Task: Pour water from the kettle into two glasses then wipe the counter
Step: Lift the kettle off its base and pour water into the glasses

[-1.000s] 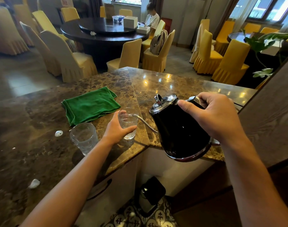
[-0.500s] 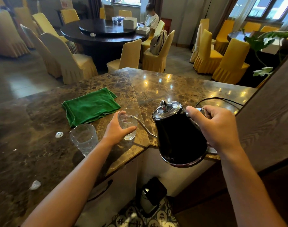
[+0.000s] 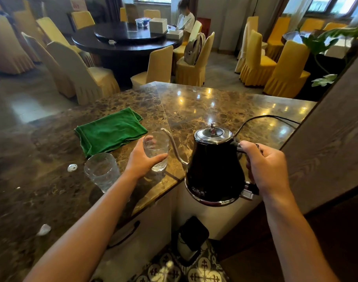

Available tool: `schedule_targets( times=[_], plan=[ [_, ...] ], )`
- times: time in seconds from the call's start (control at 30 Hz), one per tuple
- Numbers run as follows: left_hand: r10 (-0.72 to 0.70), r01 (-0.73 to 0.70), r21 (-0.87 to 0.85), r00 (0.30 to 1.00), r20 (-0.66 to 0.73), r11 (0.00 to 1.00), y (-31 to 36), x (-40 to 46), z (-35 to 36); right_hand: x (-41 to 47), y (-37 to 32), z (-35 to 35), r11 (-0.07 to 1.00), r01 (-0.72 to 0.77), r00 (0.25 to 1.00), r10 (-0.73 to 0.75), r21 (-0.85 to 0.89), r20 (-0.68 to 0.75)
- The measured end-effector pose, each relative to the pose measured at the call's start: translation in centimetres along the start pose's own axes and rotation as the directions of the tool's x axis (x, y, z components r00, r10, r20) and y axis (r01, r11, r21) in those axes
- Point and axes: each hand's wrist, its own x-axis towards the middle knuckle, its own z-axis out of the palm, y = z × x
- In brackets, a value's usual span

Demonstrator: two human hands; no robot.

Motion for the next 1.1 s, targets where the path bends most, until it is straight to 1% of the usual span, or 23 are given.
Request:
schedule_targets(
  times=[0.17,0.3,0.6,0.9,1.1],
  plan=[
    [0.007,-0.008,-0.009,0.999,-0.043,1.000,-0.2,0.0,0.2,-0.4,0.7,0.5,0.995,-0.018,0.999,0.014,0.096,0.036],
    [0.005,-0.002,0.020,0.995,-0.104,1.000,0.3,0.5,0.6,-0.5,1.0,0.7,0.993,-0.011,0.999,0.006,0.113,0.038],
    [0.002,0.011,0.071,0.982,-0.191,0.997,0.5,1.2,0.5,-0.6,1.3,1.0,0.989,-0.012,0.999,0.006,0.146,0.044],
    [-0.042,0.060,0.089,0.981,-0.189,0.994,1.2,3.9,0.5,-0.6,1.3,1.3,0.986,-0.019,0.999,0.011,0.163,0.050],
    [-0.059,0.077,0.095,0.981,-0.184,0.992,0.9,3.8,0.8,-0.4,1.3,1.4,0.983,-0.012,1.000,0.008,0.183,0.025]
  ],
)
